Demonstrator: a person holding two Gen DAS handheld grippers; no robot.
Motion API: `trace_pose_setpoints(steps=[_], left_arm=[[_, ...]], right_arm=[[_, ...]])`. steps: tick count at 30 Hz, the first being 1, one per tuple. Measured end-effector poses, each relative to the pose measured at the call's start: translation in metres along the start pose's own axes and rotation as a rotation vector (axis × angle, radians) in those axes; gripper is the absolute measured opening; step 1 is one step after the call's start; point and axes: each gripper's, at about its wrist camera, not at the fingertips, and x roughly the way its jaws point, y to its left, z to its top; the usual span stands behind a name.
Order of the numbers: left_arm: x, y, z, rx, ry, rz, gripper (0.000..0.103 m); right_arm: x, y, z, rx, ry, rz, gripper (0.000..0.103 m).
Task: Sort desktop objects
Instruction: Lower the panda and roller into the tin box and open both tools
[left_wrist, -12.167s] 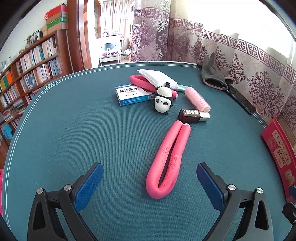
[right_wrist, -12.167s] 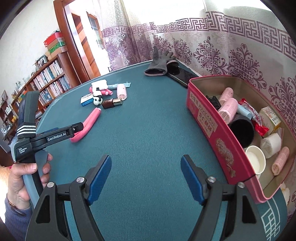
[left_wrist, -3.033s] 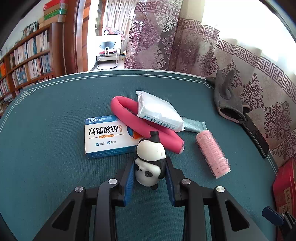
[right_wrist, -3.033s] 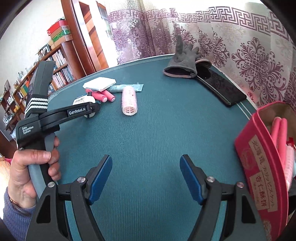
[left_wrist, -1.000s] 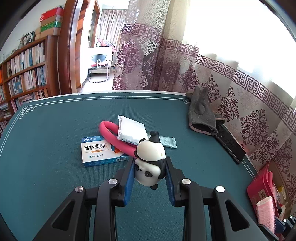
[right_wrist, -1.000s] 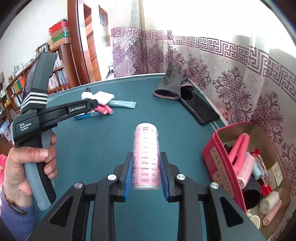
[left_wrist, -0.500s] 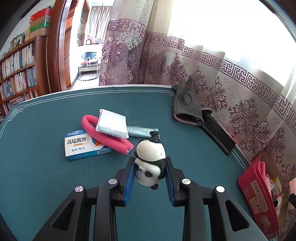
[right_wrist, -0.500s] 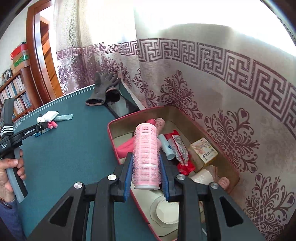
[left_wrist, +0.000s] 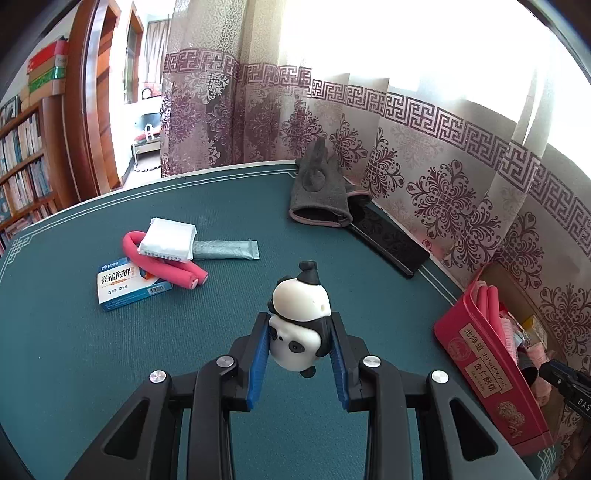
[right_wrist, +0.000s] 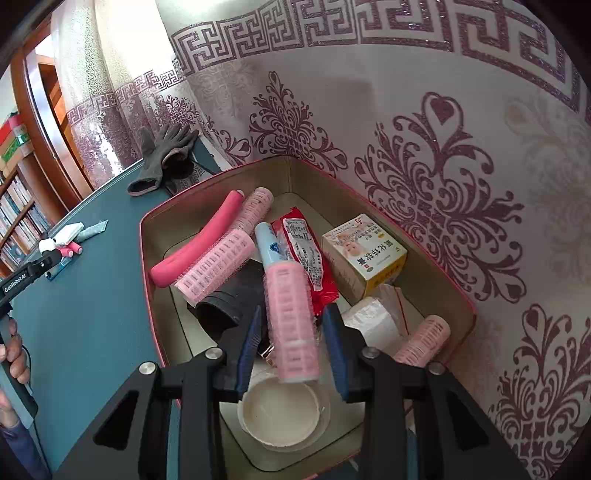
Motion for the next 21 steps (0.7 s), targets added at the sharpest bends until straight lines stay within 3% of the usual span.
trace_pose_setpoints(steps=[3, 11, 21], left_arm=[[-0.004, -0.021, -0.002, 0.028, 0.012, -0.032, 0.032], [-0.010, -0.090, -0.007, 0.106, 0.045, -0.156, 0.032], [-0.009, -0.183, -0.027, 0.255, 0.100, -0.302, 0.032]], right_arm=[[-0.007, -0.008, -0.003, 0.005, -0.025, 0.005, 0.051], [-0.023, -0.019, -0.010, -0.015, -0.081, -0.007, 0.052], [-0.038, -0.020, -0.019, -0.086, -0.154, -0.003, 0.062]])
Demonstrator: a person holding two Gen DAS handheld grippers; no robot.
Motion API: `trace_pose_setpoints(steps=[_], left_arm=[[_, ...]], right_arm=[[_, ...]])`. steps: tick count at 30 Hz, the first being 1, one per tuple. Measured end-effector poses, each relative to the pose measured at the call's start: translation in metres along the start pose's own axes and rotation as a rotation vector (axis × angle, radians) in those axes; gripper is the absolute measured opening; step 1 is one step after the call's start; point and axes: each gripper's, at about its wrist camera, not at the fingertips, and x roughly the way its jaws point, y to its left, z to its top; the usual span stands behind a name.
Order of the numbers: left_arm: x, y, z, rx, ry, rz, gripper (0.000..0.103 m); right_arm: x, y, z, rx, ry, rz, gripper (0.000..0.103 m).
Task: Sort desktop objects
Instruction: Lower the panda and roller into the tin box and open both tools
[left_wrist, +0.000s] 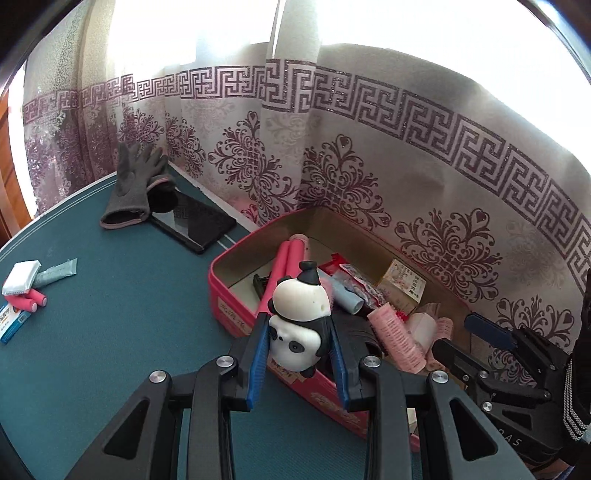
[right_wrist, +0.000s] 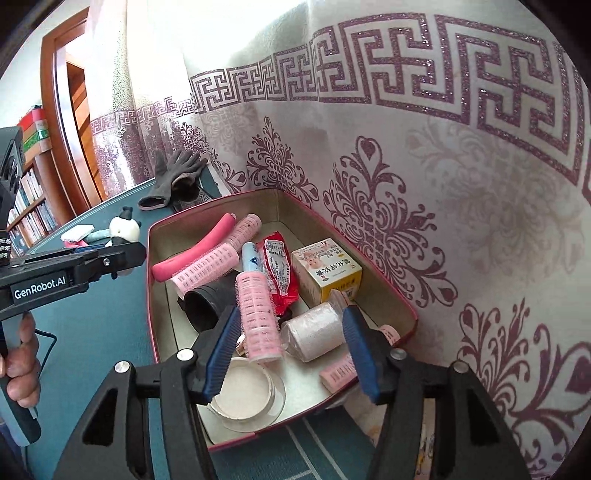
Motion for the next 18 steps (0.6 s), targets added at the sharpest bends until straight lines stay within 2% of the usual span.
trace_pose_setpoints(steps=[3, 5, 7, 9, 12, 18], left_arm=[[0.010, -0.020, 0.003, 0.041, 0.004, -0.024, 0.032], [0.016, -0.030, 0.005, 0.070, 0.016, -0.024, 0.040], [0.016, -0.034, 0.005, 0.083, 0.003, -0.029, 0.083], [0.009, -0.037, 0.002, 0.103, -0.038, 0.001, 0.085], [0.006, -0.034, -0.001, 0.128, -0.047, 0.057, 0.085], [0.002, -0.007, -0.009, 0.056, -0.029, 0.092, 0.085]], right_arm=[[0.000, -0.005, -0.004, 0.011, 0.005, 0.004, 0.063], [0.001, -0.008, -0.007, 0.024, 0.013, 0.008, 0.063], [0.001, -0.010, -0.009, 0.031, 0.016, 0.009, 0.063], [0.000, -0.012, -0.011, 0.034, 0.017, 0.010, 0.064], [0.001, -0.012, -0.012, 0.039, 0.017, 0.014, 0.065], [0.000, -0.007, -0.011, 0.041, 0.010, 0.032, 0.067]])
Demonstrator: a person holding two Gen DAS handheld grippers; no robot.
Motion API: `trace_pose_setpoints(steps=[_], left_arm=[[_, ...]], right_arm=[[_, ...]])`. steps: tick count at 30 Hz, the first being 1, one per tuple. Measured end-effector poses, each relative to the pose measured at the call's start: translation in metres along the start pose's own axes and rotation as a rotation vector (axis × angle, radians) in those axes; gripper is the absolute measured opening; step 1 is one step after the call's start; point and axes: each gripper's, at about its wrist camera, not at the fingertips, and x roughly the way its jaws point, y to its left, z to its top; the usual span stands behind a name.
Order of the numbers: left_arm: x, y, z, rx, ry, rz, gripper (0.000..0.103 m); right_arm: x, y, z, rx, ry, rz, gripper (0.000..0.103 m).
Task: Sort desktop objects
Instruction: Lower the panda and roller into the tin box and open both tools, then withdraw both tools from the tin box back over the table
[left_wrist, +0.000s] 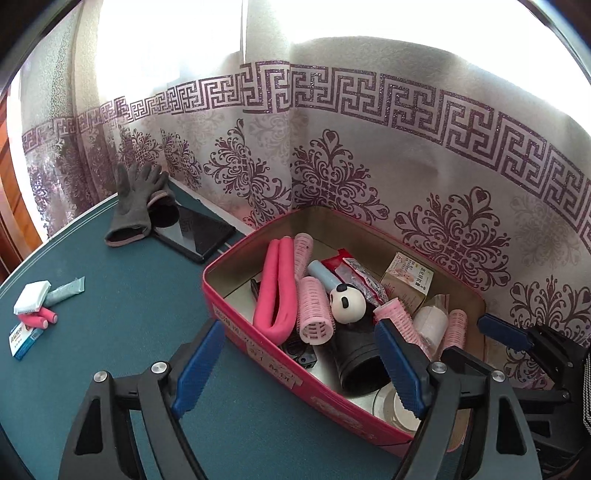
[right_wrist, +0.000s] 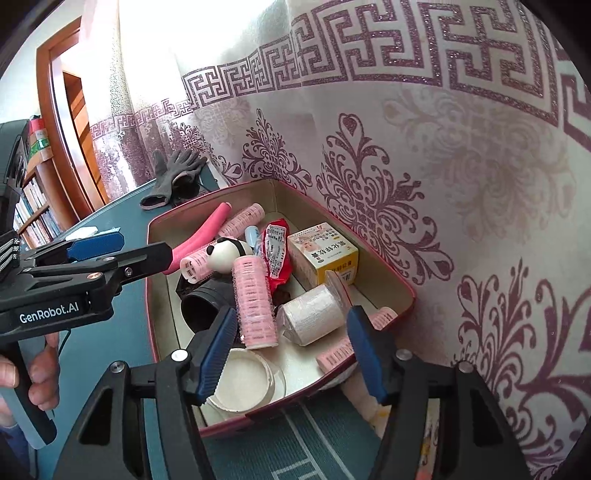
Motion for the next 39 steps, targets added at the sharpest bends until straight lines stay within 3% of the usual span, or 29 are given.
trace_pose_setpoints(steps=[11, 15, 29, 39], left_arm=[[-0.003, 0.042, -0.027, -0.133, 0.055, 0.065, 0.085], [-0.011, 0.062, -0.036, -0.193, 0.037, 0.100, 0.102], [-0.035, 0.156, -0.073, -0.443, 0.038, 0.185, 0.102], [-0.056, 0.224, -0.101, -0.579, 0.024, 0.276, 0.102]], right_arm=[[-0.005, 0.017, 0.002, -0.006, -0.003, 0.023, 0.073], [-0.005, 0.029, 0.001, -0.020, 0.001, 0.041, 0.075], [-0.002, 0.105, 0.003, -0.124, 0.017, 0.148, 0.079], [0.023, 0.162, -0.004, -0.184, 0.093, 0.246, 0.079]])
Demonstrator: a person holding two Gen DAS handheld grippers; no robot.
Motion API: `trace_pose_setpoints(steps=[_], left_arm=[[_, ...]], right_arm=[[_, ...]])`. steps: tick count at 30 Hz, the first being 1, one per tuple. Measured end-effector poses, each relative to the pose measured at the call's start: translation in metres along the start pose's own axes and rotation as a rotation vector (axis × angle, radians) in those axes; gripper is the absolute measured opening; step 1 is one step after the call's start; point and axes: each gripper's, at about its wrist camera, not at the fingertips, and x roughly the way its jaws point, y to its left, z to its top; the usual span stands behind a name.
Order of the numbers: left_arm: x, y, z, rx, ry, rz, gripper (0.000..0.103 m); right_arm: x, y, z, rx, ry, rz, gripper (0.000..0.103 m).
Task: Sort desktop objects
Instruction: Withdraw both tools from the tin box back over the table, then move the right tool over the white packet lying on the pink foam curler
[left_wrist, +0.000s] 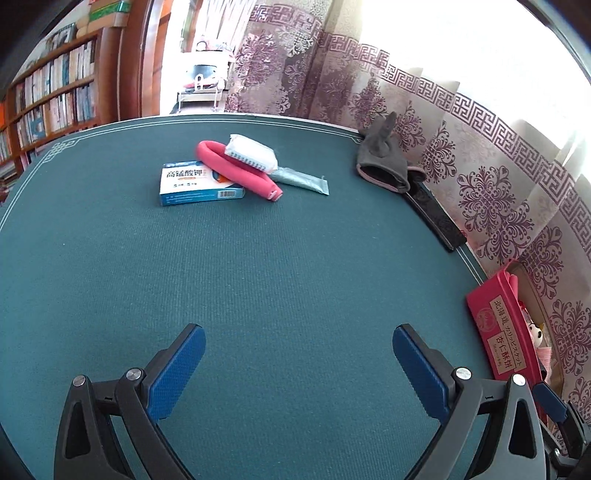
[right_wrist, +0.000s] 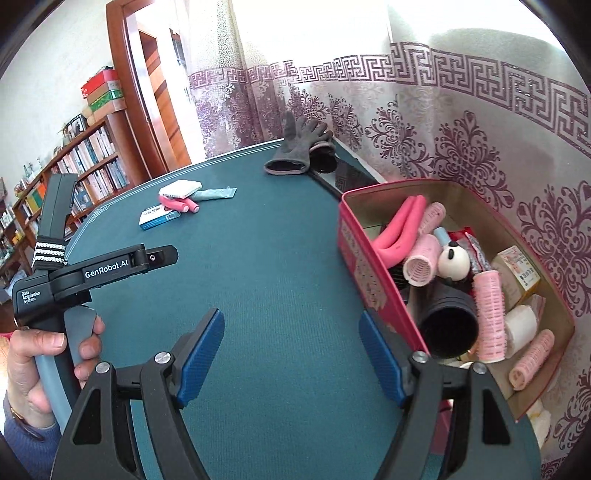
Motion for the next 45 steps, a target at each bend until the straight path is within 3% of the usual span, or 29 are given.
trace_pose_setpoints(steps=[9, 17, 23, 27, 33, 41, 42, 43, 45], left_arm=[[0.005, 0.061, 0.006, -0.133, -0.031, 0.148, 0.102], [0.009, 0.084, 0.009, -0.119, -0.076, 0.287, 0.102], [0.014, 0.097, 0.009, -0.144, -0.069, 0.307, 0.102], [0.018, 0.098, 0.009, -0.135, -0.057, 0.309, 0.102], [0.020, 0.095, 0.008, -0.104, -0.058, 0.320, 0.102], [0.023, 0.095, 0.009, -0.092, -0.057, 0.327, 0.102], [0.023, 0.095, 0.009, -0.092, -0.057, 0.327, 0.102], [0.024, 0.094, 0.009, -0.091, -0.056, 0.328, 0.102], [0.025, 0.094, 0.010, -0.089, -0.055, 0.331, 0.102]], right_arm=[[0.041, 0.022, 0.026, 0.041, 0.077, 0.129, 0.079], [0.094, 0.067, 0.069, 0.018, 0.125, 0.258, 0.079], [0.140, 0.100, 0.104, 0.052, 0.184, 0.364, 0.079], [0.170, 0.120, 0.134, 0.056, 0.189, 0.386, 0.079], [0.213, 0.139, 0.174, 0.053, 0.169, 0.323, 0.081], [0.262, 0.152, 0.178, 0.091, 0.267, 0.320, 0.080], [0.259, 0.154, 0.178, 0.071, 0.253, 0.309, 0.073], [0.259, 0.156, 0.177, 0.050, 0.260, 0.305, 0.058], [0.256, 0.155, 0.174, 0.030, 0.255, 0.291, 0.052]])
